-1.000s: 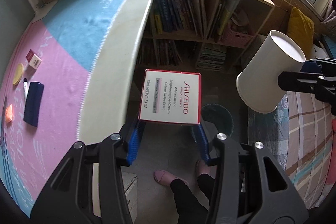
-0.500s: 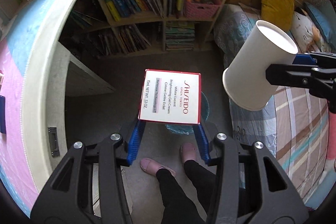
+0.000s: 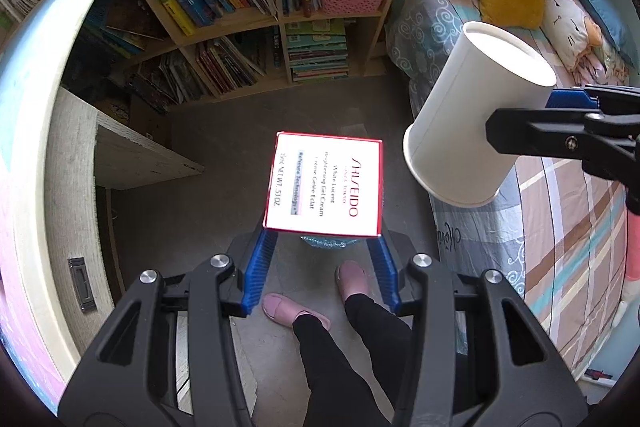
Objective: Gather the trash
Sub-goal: 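Lift the cosmetic box and paper cup and carry them over the wastebasket, then open both grippers to drop the box and cup into the wastebasket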
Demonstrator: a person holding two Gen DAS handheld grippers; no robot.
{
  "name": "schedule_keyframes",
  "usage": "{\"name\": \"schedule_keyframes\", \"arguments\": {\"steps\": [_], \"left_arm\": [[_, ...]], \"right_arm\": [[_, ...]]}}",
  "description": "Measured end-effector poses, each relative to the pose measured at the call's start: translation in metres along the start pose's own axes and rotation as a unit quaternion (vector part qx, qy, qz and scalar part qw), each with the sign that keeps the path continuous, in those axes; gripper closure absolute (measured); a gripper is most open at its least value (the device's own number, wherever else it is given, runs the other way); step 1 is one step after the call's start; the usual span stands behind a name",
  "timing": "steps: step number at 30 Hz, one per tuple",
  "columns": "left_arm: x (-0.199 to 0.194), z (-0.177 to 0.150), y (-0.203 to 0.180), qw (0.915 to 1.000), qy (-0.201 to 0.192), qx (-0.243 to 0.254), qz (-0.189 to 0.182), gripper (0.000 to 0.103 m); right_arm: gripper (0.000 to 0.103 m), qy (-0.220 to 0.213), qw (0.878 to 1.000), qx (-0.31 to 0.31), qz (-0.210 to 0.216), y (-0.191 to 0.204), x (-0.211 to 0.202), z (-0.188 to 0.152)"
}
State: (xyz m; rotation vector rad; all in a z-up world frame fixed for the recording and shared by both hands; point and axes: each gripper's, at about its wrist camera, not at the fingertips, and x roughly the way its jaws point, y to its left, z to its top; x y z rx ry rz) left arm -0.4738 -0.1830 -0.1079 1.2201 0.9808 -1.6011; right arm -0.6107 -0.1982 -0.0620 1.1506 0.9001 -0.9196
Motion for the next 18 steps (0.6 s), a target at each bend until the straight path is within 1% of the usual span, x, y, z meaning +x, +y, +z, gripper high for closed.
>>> {"name": "schedule_keyframes", "arguments": {"steps": [18], "left_arm": [[0.033,0.020,-0.010,0.9995,0.029,0.013,-0.007,0.059]], "right_arm": [[0.046,0.017,1.000,0.017,0.007,-0.021,0.018,0.013]]}}
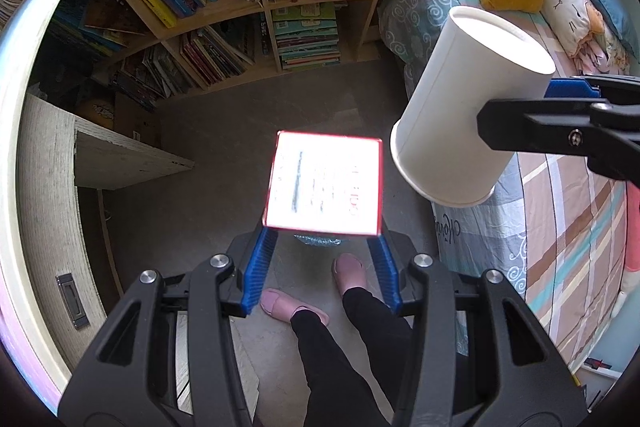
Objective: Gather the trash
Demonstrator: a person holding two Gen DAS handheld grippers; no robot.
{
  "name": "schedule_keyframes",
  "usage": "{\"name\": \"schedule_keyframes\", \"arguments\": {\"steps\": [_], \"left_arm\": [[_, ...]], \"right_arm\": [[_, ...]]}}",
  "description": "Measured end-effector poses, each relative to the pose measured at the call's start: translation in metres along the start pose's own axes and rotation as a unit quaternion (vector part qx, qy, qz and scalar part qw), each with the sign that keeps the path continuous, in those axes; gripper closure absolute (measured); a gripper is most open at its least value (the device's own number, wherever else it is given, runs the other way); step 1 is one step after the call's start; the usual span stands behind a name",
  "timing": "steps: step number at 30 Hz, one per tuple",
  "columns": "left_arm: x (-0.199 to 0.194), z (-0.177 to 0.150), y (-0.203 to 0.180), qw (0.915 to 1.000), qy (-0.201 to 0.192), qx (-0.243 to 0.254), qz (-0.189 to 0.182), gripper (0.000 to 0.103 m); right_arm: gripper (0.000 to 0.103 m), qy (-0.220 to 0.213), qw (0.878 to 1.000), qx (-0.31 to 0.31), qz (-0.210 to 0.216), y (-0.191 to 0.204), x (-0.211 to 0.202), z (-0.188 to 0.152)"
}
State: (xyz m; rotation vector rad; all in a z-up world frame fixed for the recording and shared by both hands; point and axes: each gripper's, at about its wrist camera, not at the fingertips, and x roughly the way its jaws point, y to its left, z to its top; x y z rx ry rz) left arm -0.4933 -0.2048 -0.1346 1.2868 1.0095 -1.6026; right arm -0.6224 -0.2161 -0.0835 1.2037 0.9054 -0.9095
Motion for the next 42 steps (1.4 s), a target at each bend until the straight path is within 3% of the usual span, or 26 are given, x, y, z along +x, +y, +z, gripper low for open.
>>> {"name": "schedule_keyframes", "arguments": {"steps": [5,6,7,8,9,32,42], "left_arm": [[0.007,0.006,-0.003,0.9999,0.003,0.010,0.000,0.057],[0.009,0.007,-0.003,0.9999,0.006,0.011,0.002,0.046],[0.010,0.008,-0.004,0.9999,0.007,0.011,0.002,0.030],[0.011,0.008,-0.004,0.9999,0.007,0.011,0.004,0.024],[0.011,0.008,-0.004,0.9999,0.004,0.012,0.006,0.023],[0.014,0.007,0.003,0.9999,0.014,0.000,0.008,0.023],[0.006,-0.001,0.013,0.9997,0.008,-0.015,0.017,0.011]], "right_arm": [[0.045,0.002,1.000,0.009,0.003,-0.006,0.004,0.002],[0.045,0.004,1.000,0.009,0.007,-0.007,0.005,0.002],[0.034,0.004,1.000,0.012,0.007,-0.009,0.006,0.003],[0.020,0.000,1.000,0.014,0.004,-0.010,0.005,0.002],[0.016,-0.006,1.000,0.016,0.004,-0.011,0.003,0.002],[0.015,-0.013,0.999,0.049,0.008,-0.028,-0.003,0.008],[0.014,-0.018,0.999,0.044,-0.008,-0.023,-0.006,0.009]]}}
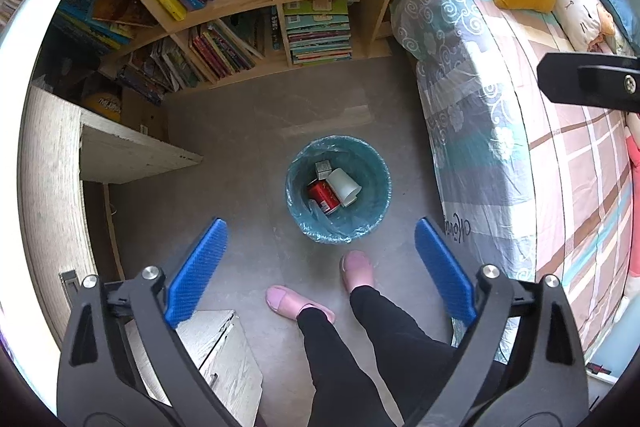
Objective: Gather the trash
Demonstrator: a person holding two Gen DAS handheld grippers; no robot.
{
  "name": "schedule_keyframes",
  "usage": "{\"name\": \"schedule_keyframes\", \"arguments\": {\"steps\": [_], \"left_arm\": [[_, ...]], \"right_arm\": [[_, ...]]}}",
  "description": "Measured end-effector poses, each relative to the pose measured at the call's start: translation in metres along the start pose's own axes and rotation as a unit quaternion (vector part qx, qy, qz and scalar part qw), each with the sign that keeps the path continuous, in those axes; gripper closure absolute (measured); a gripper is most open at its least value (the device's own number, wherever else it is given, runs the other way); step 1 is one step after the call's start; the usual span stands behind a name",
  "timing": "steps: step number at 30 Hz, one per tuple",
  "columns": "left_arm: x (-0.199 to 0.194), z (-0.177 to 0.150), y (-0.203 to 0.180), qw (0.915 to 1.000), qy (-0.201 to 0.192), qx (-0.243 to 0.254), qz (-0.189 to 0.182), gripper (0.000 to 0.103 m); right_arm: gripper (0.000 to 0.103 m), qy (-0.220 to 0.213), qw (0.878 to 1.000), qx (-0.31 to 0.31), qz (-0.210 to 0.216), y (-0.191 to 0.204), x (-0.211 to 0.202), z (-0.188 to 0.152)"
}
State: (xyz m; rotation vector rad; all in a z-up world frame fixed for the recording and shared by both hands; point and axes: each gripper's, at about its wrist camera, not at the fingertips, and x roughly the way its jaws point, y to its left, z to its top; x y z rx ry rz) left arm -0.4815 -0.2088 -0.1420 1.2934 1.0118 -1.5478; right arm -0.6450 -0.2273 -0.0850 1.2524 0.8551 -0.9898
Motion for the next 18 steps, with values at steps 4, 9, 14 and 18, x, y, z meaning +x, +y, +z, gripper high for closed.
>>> {"name": "schedule_keyframes", "arguments": {"steps": [4,9,14,18], "left_arm": [[-0.006,-0.002,0.009,0.9999,-0.001,-0.013,0.006,0.007],[-0.016,-0.008,0.021,0.9994,-0.010,-0.027,0.017,0.007],[-0.028,-0.014,0.029,0.9988,-0.017,-0.036,0.027,0.007],[-0.034,-0.021,0.041,0.9981,-0.012,-0.053,0.028,0.007]], "right_arm": [[0.012,0.003,1.000,-0.010,-0.010,0.007,0.001,0.001],[0.011,0.008,0.999,-0.032,-0.025,0.019,0.001,0.003],[0.008,0.010,0.997,-0.051,-0.052,0.032,0.001,0.002],[0.006,0.033,0.995,-0.061,-0.073,0.045,0.004,0.009]]}}
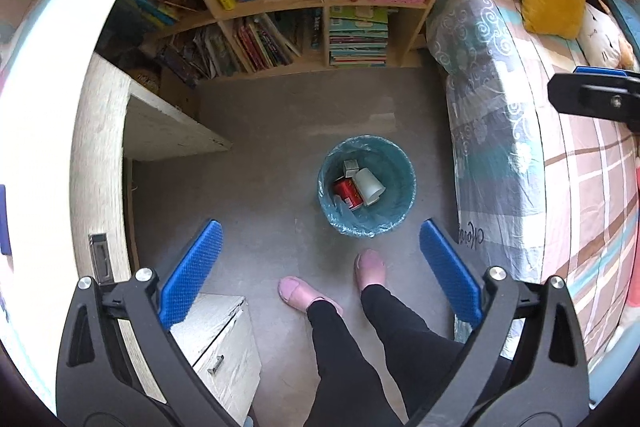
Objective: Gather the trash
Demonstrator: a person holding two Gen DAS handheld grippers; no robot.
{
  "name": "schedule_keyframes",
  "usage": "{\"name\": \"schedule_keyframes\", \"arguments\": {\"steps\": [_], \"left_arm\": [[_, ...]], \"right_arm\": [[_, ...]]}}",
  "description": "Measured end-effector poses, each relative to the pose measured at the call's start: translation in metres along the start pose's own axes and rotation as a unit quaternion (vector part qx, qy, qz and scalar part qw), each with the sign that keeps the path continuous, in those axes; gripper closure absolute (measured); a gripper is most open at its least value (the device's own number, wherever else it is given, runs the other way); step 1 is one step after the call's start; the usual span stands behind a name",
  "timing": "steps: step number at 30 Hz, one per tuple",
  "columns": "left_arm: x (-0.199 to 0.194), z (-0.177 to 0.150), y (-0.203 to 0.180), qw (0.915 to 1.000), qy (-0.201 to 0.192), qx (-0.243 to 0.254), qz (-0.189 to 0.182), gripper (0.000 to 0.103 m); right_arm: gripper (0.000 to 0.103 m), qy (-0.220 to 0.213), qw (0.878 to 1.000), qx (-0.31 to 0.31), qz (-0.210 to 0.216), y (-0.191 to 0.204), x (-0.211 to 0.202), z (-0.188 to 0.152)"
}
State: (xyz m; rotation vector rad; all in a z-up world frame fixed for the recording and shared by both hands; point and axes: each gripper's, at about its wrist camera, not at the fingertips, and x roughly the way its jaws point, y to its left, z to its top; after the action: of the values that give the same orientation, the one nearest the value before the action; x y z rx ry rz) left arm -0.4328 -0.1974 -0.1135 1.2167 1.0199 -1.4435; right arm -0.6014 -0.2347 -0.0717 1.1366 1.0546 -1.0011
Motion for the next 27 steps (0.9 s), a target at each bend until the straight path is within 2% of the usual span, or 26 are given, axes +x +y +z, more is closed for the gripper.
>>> {"name": "schedule_keyframes", "arguments": {"steps": [1,2,4,9,12,14,19,27], "left_arm": [[-0.004,-0.002,0.004,1.0000,-0.005,-0.005,0.001,0.007],[-0.006,-0.003,0.008,0.9999,-0.006,-0.008,0.004,0.007],[-0.012,-0.006,0.015,0.9998,-0.008,-0.015,0.014,0.006],[-0.036,-0.014,0.040,0.9982,-0.037,-0.030,0.037,0.006],[-0.049,-0.019,0.057,0.9972,-0.050,-0.042,0.037,0.006],[-0.056,-0.023,0.072,0.9965,-0.055,-0.054,0.031,0.006],[-0.068,-0.039,0.110,0.9925,-0.065,-0.093,0.046,0.006],[-0.084,-0.068,0.169,0.9850,-0.073,-0.143,0.063,0.006]], "right_arm": [[0.006,0.022,1.000,-0.016,-0.009,0.006,0.004,0.003],[0.006,0.016,0.999,-0.029,-0.011,0.012,0.002,0.004],[0.006,-0.019,0.998,-0.061,-0.013,0.026,-0.008,0.004],[0.006,-0.056,0.994,-0.094,0.022,0.053,-0.021,0.009],[0.006,-0.076,0.986,-0.146,0.011,0.082,-0.027,0.012],[0.006,-0.080,0.983,-0.166,0.013,0.099,-0.029,0.014],[0.006,-0.074,0.977,-0.198,0.023,0.141,-0.030,0.027],[0.006,-0.070,0.970,-0.218,0.077,0.202,-0.031,0.036]]}}
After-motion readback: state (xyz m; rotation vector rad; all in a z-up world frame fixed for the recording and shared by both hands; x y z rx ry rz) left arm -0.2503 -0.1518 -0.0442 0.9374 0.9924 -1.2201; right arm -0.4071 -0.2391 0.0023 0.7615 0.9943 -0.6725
